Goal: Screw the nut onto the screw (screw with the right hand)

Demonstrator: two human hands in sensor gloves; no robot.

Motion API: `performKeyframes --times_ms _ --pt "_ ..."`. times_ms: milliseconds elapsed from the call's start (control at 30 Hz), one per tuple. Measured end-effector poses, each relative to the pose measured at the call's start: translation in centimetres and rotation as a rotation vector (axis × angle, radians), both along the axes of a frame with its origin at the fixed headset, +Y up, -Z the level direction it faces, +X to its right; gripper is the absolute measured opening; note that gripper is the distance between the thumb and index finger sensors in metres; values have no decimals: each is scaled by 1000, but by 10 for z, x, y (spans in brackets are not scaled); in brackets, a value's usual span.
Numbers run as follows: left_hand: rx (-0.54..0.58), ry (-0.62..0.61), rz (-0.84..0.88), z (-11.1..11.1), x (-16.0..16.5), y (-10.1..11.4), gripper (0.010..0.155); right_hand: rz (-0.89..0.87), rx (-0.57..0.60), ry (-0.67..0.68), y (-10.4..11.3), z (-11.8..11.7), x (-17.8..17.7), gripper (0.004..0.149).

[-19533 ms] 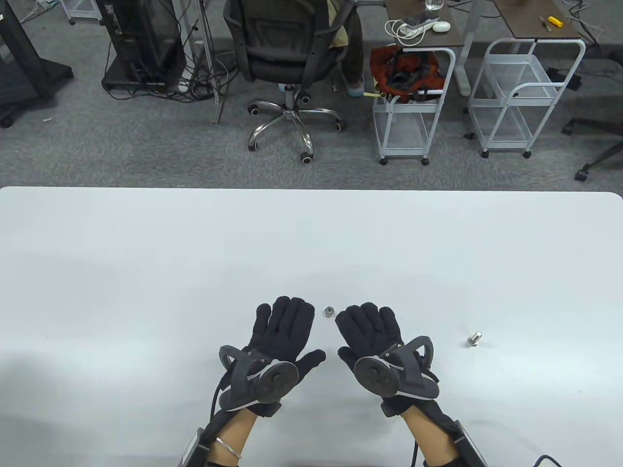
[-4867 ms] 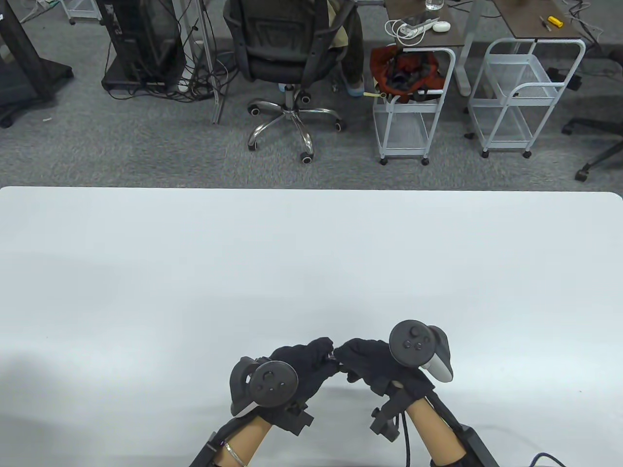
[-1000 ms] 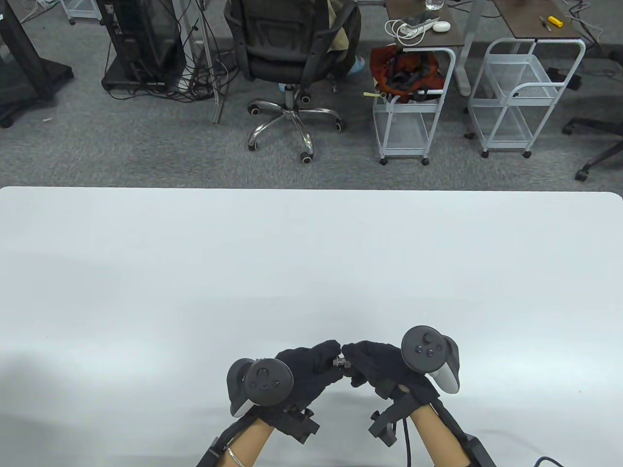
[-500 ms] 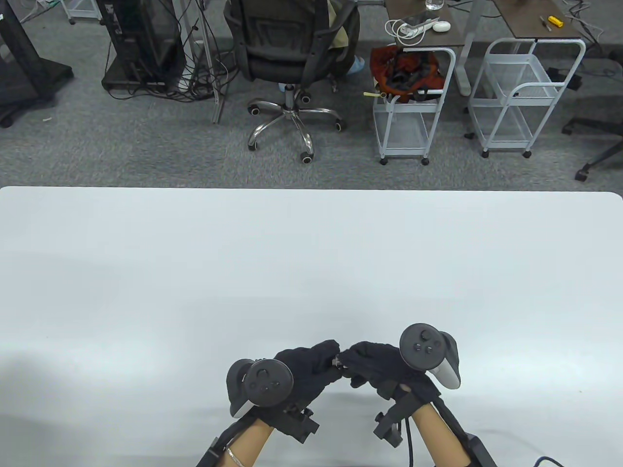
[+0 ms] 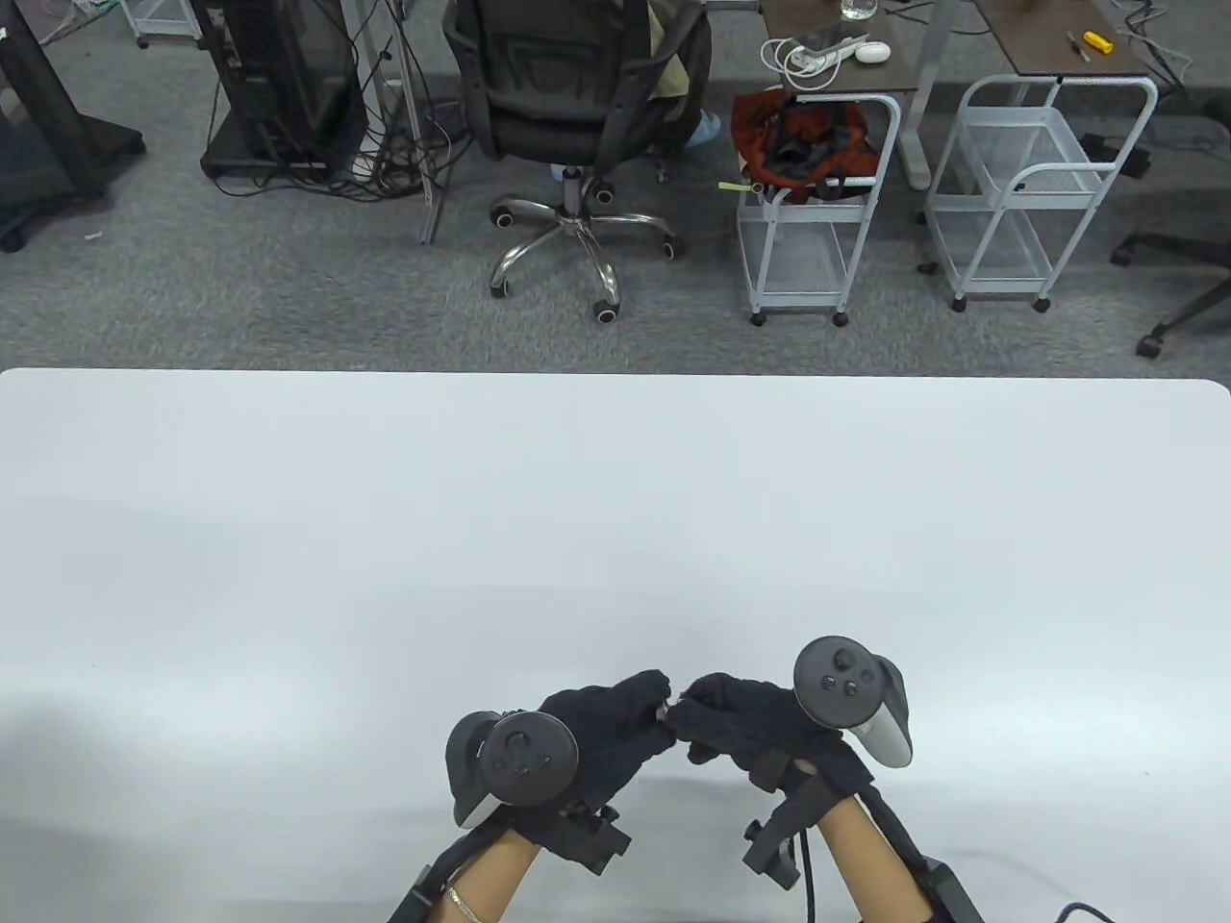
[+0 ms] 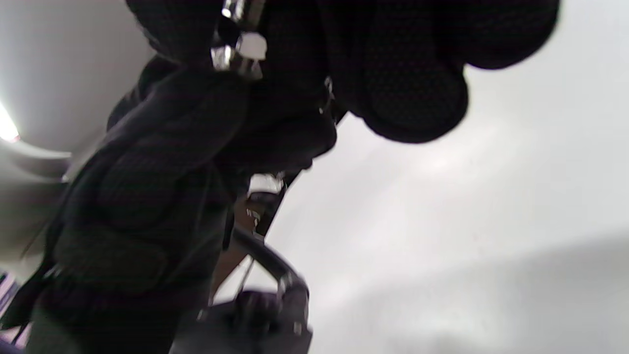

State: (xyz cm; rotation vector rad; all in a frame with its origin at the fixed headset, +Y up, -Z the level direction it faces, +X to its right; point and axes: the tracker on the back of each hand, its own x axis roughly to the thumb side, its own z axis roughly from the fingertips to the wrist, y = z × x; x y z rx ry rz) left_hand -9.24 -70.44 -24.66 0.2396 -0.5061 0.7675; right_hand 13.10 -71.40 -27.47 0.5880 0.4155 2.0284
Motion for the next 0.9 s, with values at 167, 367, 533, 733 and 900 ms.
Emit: performKeyframes --times_ms 167,367,533,733,900 --pt "-34 -21 53 1 2 0 50 -56 108 -172 1 2 1 47" --pt "-4 5 12 2 0 2 49 -1 25 -18 2 1 0 48" --pt "-86 -40 97 -2 -1 -3 49 -54 73 -139 1 3 1 46" --pt "-54 -19 49 -2 -1 -1 49 3 93 -83 2 1 0 47" --pt "-66 -23 73 -1 -2 -1 49 -46 28 -95 2 2 1 47"
